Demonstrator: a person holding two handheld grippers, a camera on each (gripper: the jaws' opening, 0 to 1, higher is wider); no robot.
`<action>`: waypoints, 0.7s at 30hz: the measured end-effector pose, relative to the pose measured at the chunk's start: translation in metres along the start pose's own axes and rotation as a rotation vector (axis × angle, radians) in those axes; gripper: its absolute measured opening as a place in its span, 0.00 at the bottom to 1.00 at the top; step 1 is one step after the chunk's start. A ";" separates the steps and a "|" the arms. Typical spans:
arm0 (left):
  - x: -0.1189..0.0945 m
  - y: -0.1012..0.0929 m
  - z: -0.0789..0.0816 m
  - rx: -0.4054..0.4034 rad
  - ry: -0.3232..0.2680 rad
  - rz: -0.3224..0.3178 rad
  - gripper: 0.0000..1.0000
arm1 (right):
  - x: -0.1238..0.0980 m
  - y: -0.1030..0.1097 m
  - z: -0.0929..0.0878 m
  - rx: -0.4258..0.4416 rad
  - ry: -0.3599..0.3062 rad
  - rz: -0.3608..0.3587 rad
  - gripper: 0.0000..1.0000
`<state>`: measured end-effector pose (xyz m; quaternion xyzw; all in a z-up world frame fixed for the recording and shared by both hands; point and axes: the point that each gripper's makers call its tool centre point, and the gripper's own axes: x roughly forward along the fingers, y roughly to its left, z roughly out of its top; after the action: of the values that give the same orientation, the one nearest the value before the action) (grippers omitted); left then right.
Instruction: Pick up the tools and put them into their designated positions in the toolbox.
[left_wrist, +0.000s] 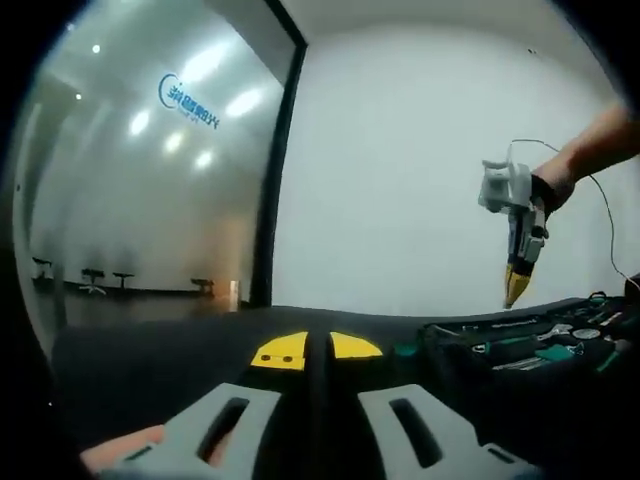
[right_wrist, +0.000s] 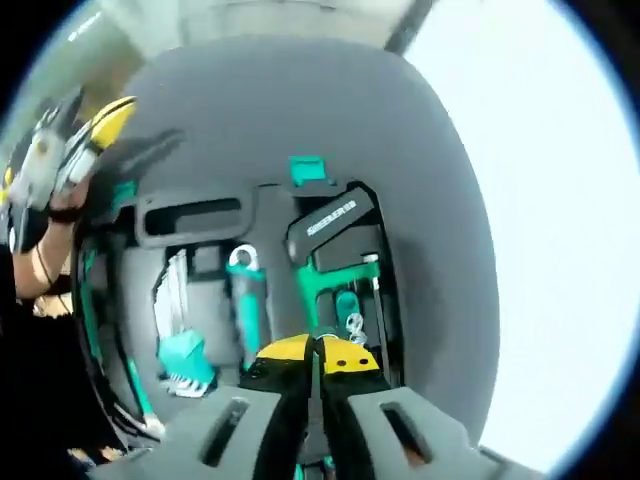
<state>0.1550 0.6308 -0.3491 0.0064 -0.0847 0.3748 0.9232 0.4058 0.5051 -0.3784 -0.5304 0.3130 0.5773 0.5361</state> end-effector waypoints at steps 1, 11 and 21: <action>0.000 0.000 0.000 0.008 0.003 0.001 0.10 | 0.003 0.000 0.002 0.004 -0.003 0.003 0.01; 0.000 -0.001 0.001 0.010 -0.004 -0.007 0.10 | 0.032 -0.005 0.004 0.103 0.059 0.080 0.01; -0.001 -0.003 0.001 0.008 -0.005 -0.008 0.10 | 0.036 -0.017 -0.001 0.146 0.081 0.106 0.01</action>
<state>0.1559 0.6281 -0.3483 0.0112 -0.0856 0.3713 0.9245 0.4272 0.5181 -0.4097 -0.4957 0.4034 0.5586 0.5287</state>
